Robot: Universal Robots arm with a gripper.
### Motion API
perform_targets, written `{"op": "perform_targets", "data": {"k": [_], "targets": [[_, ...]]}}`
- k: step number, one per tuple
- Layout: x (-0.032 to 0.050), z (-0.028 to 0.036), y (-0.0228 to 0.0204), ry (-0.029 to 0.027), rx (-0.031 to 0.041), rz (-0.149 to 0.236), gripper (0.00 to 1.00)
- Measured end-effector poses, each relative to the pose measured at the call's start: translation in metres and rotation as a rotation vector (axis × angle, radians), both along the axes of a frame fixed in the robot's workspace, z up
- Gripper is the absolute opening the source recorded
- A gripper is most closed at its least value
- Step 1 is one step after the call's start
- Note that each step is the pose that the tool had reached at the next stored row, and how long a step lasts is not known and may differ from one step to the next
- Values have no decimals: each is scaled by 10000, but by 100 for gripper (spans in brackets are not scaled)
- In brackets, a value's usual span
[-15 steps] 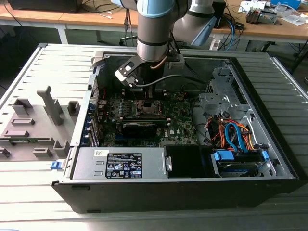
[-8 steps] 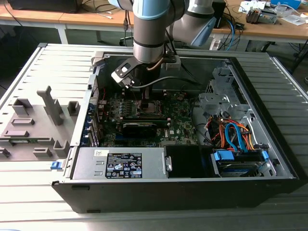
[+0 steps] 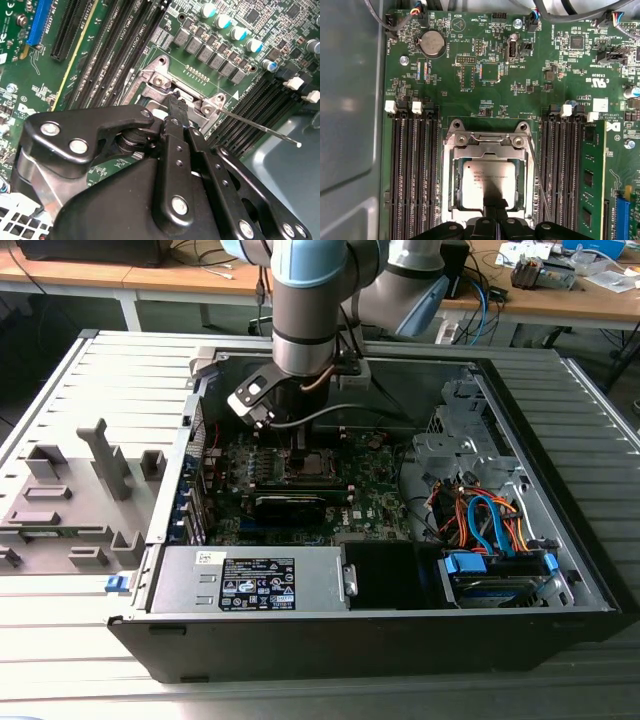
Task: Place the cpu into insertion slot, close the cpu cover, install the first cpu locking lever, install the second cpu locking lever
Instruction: 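Close the cpu cover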
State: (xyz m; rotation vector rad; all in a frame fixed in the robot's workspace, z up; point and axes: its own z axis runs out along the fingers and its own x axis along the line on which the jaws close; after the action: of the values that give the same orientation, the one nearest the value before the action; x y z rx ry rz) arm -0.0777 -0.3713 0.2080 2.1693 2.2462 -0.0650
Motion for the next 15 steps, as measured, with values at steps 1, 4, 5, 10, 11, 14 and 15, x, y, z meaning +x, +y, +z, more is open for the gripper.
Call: {"op": "perform_targets", "data": {"k": [1,4,5,10,11,14,15], "targets": [[0,-4,0,1,-1,0,11],[0,-8,0,0,-2,0,11],[0,-13,0,0,-6,0,11],[-1,-36,-1,5,-21,0,11],[-1,-42,-1,4,-20,0,11],[0,-46,0,-1,-17,0,11],[0,-39,1,-5,-14,-1,11]]}}
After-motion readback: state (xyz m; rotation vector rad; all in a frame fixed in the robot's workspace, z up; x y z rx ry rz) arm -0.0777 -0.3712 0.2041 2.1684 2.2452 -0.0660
